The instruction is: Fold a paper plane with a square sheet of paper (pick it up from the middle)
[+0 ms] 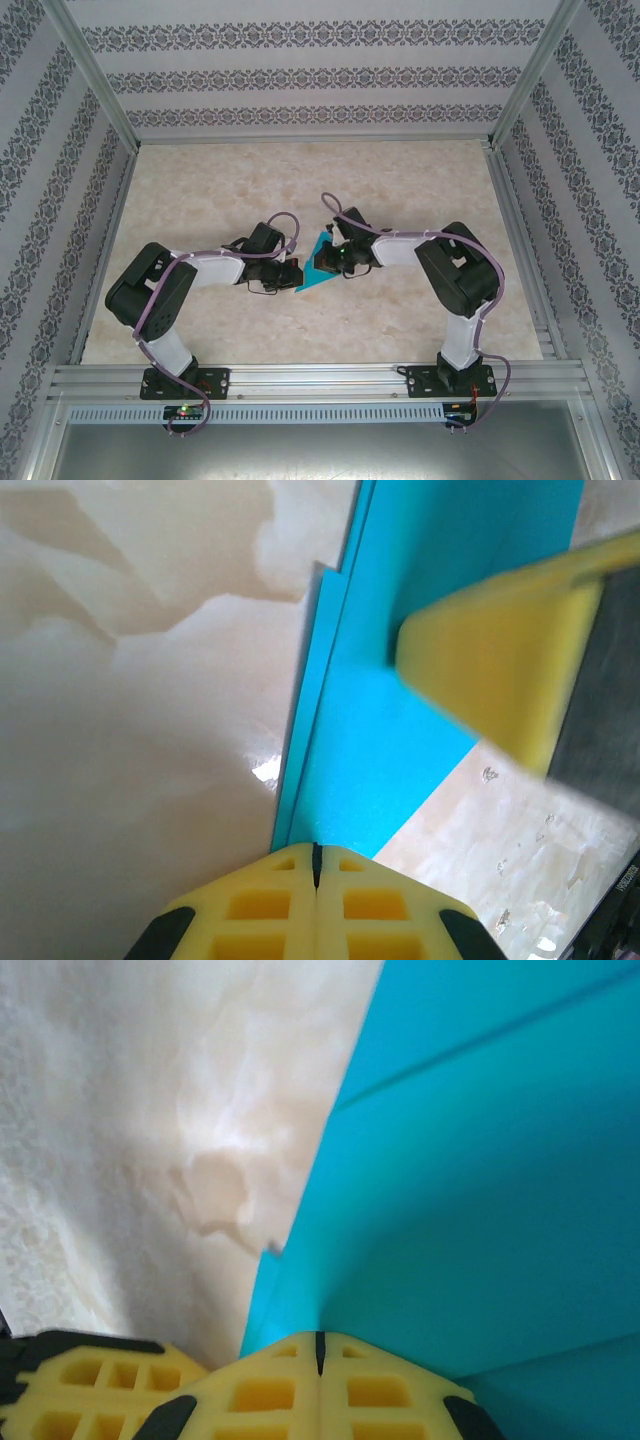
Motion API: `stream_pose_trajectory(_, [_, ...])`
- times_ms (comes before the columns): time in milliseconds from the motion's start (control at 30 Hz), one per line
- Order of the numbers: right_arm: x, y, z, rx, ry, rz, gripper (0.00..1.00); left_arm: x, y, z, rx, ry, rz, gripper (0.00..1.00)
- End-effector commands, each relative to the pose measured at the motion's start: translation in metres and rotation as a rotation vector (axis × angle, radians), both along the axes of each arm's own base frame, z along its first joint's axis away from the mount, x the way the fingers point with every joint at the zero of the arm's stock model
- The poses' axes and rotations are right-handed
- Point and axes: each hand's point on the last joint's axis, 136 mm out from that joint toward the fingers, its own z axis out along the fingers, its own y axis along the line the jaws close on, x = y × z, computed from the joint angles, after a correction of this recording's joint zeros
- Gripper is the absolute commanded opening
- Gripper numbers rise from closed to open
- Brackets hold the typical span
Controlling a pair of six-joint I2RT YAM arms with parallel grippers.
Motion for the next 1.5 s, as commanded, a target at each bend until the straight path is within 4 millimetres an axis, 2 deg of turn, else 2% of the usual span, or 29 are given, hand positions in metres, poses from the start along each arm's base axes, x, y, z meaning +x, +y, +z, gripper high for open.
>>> stream_pose_trajectory(0, [0.04, -0.049, -0.021, -0.102, -0.035, -0.122, 0.0, -0.043, 0.032, -0.039, 0.168, 0.171, 0.001, 0.0])
stream_pose_trajectory(233, [0.089, -0.105, -0.008, -0.166, -0.09, -0.226, 0.0, -0.038, 0.028, -0.034, 0.148, 0.158, -0.001, 0.0])
stream_pose_trajectory(367, [0.101, -0.117, 0.015, -0.172, -0.128, -0.255, 0.0, -0.026, 0.018, -0.021, 0.107, 0.12, -0.011, 0.0])
stream_pose_trajectory(433, [0.099, -0.117, 0.029, -0.159, -0.143, -0.265, 0.08, -0.015, 0.011, -0.008, 0.084, 0.084, -0.008, 0.0])
stream_pose_trajectory(467, [0.096, -0.115, 0.034, -0.147, -0.142, -0.271, 0.12, -0.008, 0.008, -0.001, 0.072, 0.064, -0.004, 0.02])
stream_pose_trajectory(500, [0.092, -0.114, 0.04, -0.131, -0.137, -0.281, 0.17, 0.0, 0.004, 0.008, 0.058, 0.038, 0.002, 0.09])
stream_pose_trajectory(633, [0.068, -0.101, 0.053, -0.067, -0.125, -0.316, 0.4, 0.032, -0.001, 0.047, 0.022, -0.08, 0.057, 0.42])
stream_pose_trajectory(733, [0.048, -0.09, 0.056, -0.024, -0.1, -0.354, 0.5, 0.047, 0.008, 0.065, 0.037, -0.146, 0.095, 0.64])
stream_pose_trajectory(833, [0.034, -0.081, 0.059, 0.023, -0.077, -0.404, 0.56, 0.057, 0.025, 0.074, 0.095, -0.201, 0.118, 0.8])
stream_pose_trajectory(933, [0.024, -0.067, 0.059, 0.046, -0.068, -0.426, 0.6, 0.062, 0.044, 0.078, 0.138, -0.231, 0.146, 0.88])
stream_pose_trajectory(1100, [0.017, -0.04, 0.05, 0.063, -0.037, -0.418, 0.61, 0.068, 0.069, 0.082, 0.14, -0.246, 0.205, 0.99])
stream_pose_trajectory(1233, [0.019, -0.026, 0.04, 0.078, -0.009, -0.416, 0.57, 0.07, 0.081, 0.086, 0.115, -0.252, 0.237, 1.0])
stream_pose_trajectory(1467, [0.022, -0.013, 0.036, 0.118, -0.003, -0.383, 0.5, 0.069, 0.094, 0.081, 0.123, -0.228, 0.265, 1.0])
